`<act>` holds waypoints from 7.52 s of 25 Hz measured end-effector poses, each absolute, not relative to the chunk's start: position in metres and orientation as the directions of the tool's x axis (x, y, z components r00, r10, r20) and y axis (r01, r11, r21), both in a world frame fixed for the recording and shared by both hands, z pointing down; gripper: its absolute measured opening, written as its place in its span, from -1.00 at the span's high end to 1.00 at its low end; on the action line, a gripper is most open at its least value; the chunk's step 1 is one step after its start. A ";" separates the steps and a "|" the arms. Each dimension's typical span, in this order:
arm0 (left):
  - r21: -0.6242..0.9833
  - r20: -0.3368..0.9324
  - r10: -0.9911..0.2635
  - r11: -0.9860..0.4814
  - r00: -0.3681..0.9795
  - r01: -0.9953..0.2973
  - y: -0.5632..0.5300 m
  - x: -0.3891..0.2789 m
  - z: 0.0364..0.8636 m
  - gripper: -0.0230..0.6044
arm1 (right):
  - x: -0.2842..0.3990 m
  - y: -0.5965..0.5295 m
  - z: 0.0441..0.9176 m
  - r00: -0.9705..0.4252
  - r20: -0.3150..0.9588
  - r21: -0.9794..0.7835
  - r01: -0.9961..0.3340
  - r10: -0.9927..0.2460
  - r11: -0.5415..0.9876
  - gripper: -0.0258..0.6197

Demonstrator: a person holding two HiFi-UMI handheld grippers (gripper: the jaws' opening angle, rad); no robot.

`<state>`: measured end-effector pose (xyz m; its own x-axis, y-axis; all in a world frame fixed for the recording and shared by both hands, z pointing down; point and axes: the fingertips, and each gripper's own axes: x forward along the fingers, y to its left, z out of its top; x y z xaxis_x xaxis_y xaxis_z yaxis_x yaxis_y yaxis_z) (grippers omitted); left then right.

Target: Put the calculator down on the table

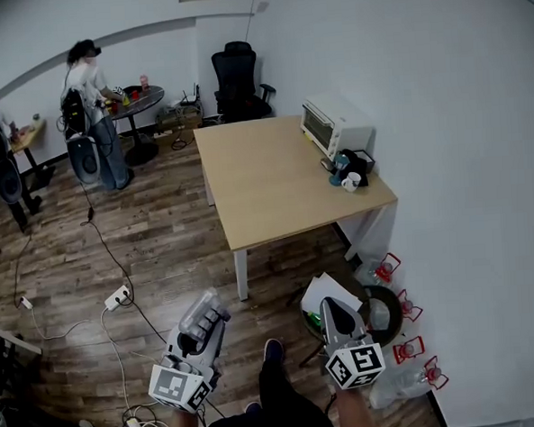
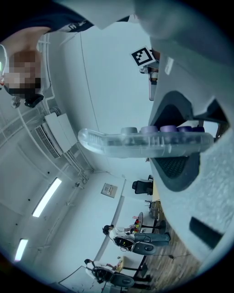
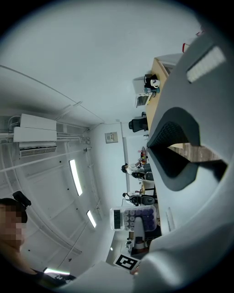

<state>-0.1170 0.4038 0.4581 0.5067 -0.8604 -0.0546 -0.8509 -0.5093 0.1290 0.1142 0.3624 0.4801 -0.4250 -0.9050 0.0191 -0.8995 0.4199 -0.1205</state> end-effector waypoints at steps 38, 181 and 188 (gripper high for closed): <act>0.167 -0.025 -0.878 -0.475 0.478 -0.864 0.073 -0.035 0.444 0.51 | 0.155 0.020 0.476 -0.569 0.016 -0.155 -0.814 -0.822 0.560 0.89; 0.449 0.703 -0.464 -0.298 0.539 -0.842 -0.400 -0.054 0.777 -0.46 | 0.063 -0.385 0.560 -0.446 0.201 -0.207 -0.890 -0.872 0.407 0.89; 0.340 0.508 -0.659 -0.437 0.554 -0.832 -0.414 -0.063 0.677 -0.41 | 0.058 -0.385 0.551 -0.456 0.179 -0.201 -0.884 -0.872 0.421 0.89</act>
